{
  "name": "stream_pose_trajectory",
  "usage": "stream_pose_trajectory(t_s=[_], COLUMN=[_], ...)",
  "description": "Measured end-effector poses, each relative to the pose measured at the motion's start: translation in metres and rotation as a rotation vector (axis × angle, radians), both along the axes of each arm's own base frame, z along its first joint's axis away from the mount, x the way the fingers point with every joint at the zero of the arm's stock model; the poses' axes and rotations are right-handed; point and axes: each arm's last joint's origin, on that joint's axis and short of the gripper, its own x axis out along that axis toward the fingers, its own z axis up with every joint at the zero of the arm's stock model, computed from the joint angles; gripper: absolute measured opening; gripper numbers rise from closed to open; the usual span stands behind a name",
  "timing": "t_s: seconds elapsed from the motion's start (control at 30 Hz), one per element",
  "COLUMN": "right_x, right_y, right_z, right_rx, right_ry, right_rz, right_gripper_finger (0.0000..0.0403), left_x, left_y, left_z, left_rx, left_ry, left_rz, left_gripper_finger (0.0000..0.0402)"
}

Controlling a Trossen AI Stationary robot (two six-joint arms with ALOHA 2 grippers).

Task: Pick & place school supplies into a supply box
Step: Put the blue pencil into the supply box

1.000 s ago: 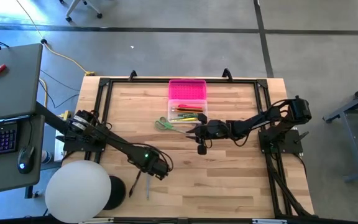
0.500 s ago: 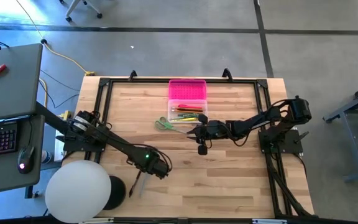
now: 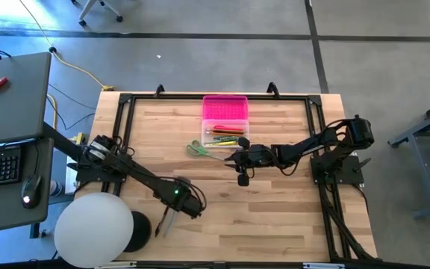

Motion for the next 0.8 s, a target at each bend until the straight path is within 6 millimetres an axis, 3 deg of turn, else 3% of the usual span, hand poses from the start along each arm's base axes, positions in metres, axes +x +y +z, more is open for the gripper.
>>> stream_pose_trajectory(t_s=[0.23, 0.33, 0.6, 0.8], right_x=[0.000, 0.000, 0.000, -0.003], right_y=[0.000, 0.000, 0.000, 0.006], right_z=[0.000, 0.001, 0.001, -0.005], right_rx=[0.000, 0.000, 0.017, 0.022], right_ry=[-0.005, -0.009, -0.009, 0.061], right_rz=[0.000, 0.000, -0.009, 0.003], right_gripper_finger=[0.0073, 0.0073, 0.0073, 0.0073], left_x=[0.004, 0.016, 0.055, 0.078], left_y=[0.005, 0.014, 0.057, 0.096], left_z=[0.000, 0.001, 0.003, 0.009], left_rx=[0.014, 0.041, 0.086, 0.116], left_ry=[-0.020, -0.114, -0.342, -0.464], left_rz=[0.017, 0.034, -0.107, -0.284], left_gripper_finger=[0.0032, 0.0018, 0.0044, 0.0039])
